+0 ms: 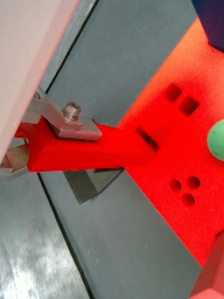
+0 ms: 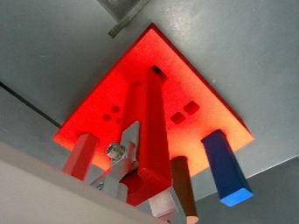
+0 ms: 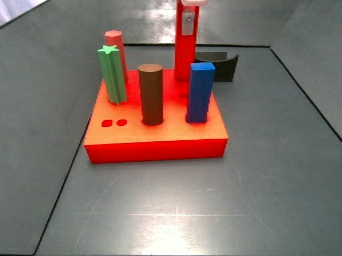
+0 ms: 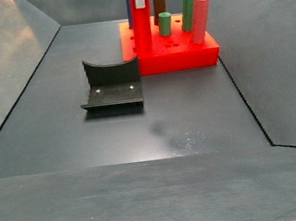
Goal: Pick up the arch object. Move up. Move to above the board. Insert the arch object.
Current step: Insert the arch object.
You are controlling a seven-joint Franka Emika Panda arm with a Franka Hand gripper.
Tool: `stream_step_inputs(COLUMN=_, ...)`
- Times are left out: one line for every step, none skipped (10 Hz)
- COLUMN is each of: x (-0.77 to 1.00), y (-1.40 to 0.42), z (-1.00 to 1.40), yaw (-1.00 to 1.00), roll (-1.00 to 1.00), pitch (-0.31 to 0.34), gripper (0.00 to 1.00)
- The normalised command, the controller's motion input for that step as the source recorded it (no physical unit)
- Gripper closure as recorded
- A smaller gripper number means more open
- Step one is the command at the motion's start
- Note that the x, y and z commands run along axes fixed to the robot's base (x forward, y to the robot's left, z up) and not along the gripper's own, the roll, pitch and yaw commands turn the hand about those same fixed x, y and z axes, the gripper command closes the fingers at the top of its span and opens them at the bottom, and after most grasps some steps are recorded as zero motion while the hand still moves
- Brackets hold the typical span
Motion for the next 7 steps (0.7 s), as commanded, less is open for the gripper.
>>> stream_step_inputs(x=0.13, y=-0.12, z=-0.08, yaw=0.00, roll=-0.05, pitch=0.000, gripper=1.00)
stream_step_inputs(x=0.16, y=-0.19, z=-0.04, yaw=0.00, roll=-0.04, pitch=0.000, gripper=1.00)
stream_step_inputs(x=0.13, y=-0.12, z=-0.10, yaw=0.00, roll=-0.02, pitch=0.000, gripper=1.00)
stream_step_inputs(x=0.01, y=0.00, z=-0.25, yaw=0.00, roll=-0.02, pitch=0.000, gripper=1.00)
stream_step_inputs(x=0.00, y=0.00, z=-0.34, yaw=0.00, roll=-0.03, pitch=0.000, gripper=1.00)
stream_step_inputs(x=0.00, y=0.00, z=-0.50, yaw=0.01, roll=-0.01, pitch=0.000, gripper=1.00)
stream_step_inputs(x=0.00, y=0.00, z=-0.64, yaw=0.00, roll=-0.09, pitch=0.000, gripper=1.00)
